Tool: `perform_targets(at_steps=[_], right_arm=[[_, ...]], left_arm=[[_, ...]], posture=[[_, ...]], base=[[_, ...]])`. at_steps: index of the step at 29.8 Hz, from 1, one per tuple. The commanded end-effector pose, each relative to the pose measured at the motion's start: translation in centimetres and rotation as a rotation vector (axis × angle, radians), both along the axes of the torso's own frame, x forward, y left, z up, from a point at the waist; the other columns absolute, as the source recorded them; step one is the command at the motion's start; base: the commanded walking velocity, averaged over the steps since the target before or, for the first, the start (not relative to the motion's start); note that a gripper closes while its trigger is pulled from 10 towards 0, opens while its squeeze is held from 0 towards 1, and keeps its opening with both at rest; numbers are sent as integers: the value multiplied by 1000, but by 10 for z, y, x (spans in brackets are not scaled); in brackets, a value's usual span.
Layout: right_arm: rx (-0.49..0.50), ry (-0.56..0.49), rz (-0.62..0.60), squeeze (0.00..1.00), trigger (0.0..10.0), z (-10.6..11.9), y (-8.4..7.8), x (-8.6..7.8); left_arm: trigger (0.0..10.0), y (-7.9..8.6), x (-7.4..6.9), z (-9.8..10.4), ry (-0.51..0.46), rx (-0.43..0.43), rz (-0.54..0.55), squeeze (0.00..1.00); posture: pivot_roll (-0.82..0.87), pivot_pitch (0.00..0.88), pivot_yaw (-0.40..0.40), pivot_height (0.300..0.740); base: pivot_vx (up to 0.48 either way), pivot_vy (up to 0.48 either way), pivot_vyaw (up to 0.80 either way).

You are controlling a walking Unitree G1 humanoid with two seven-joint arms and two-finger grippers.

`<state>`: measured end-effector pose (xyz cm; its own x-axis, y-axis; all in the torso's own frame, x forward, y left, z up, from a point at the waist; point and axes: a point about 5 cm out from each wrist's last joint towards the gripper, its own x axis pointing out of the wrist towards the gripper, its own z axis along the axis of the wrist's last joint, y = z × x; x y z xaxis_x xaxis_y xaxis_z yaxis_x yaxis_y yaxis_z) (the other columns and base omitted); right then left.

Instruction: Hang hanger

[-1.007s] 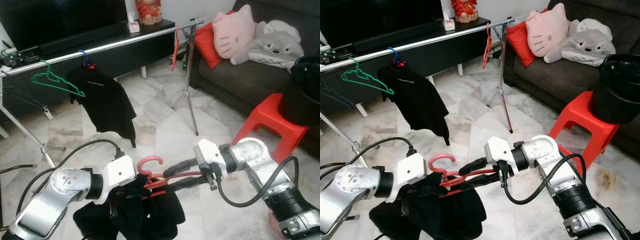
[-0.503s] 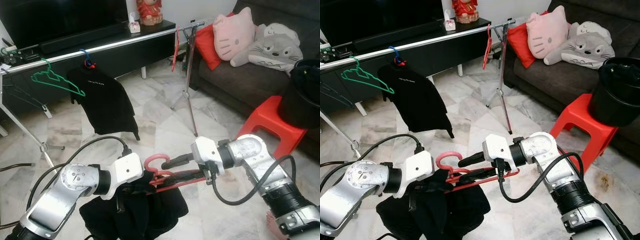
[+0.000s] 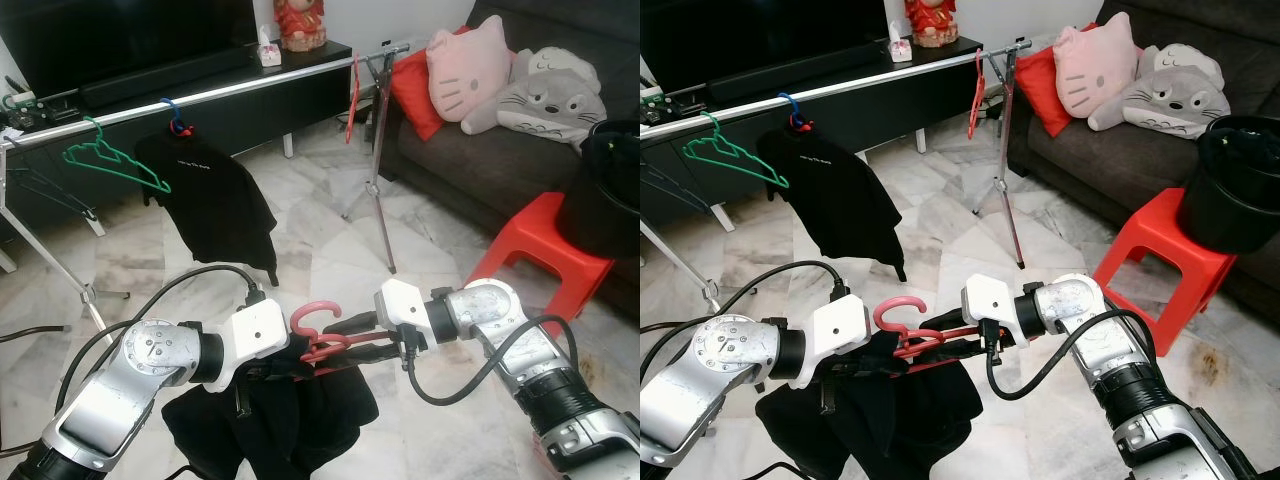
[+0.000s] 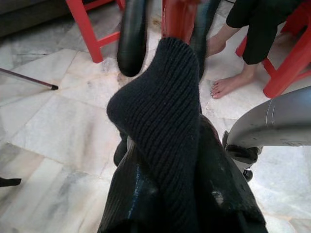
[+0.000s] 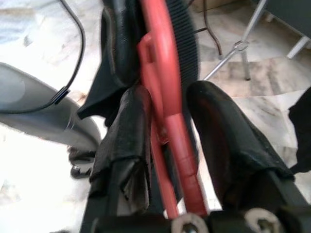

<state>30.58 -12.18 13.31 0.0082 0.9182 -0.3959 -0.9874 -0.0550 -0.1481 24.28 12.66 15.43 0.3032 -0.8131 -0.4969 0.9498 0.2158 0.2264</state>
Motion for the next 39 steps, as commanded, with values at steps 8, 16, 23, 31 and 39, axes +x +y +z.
perform_targets(at_steps=[8, 16, 23, 31, 39], right_arm=[[30, -8, -7, 0, 0, 4, 6, 4], [34, -7, -10, 0, 0, 4, 7, 4], [25, -11, -22, 0, 0, 1, 8, 5], [27, -10, -31, 0, 0, -1, 9, 5], [27, -8, -54, 0, 0, -4, 10, 6]], left_arm=[[10000, -6, 2, 10, -45, 2, -31, 0], [10000, -7, 3, 12, -59, 1, -32, 0], [10000, -9, 1, 15, -66, -5, -50, 0], [10000, -11, 0, 19, -62, -24, -70, 0], [10000, -11, -2, 21, -49, -30, -93, 0]], posture=[[-77, 0, 26, 740], [-76, 0, 24, 740], [-75, 0, 27, 740], [-75, 0, 30, 740], [-75, 0, 33, 740]], base=[[0, 0, 0], [0, 0, 0], [0, 0, 0], [0, 0, 0], [0, 0, 0]])
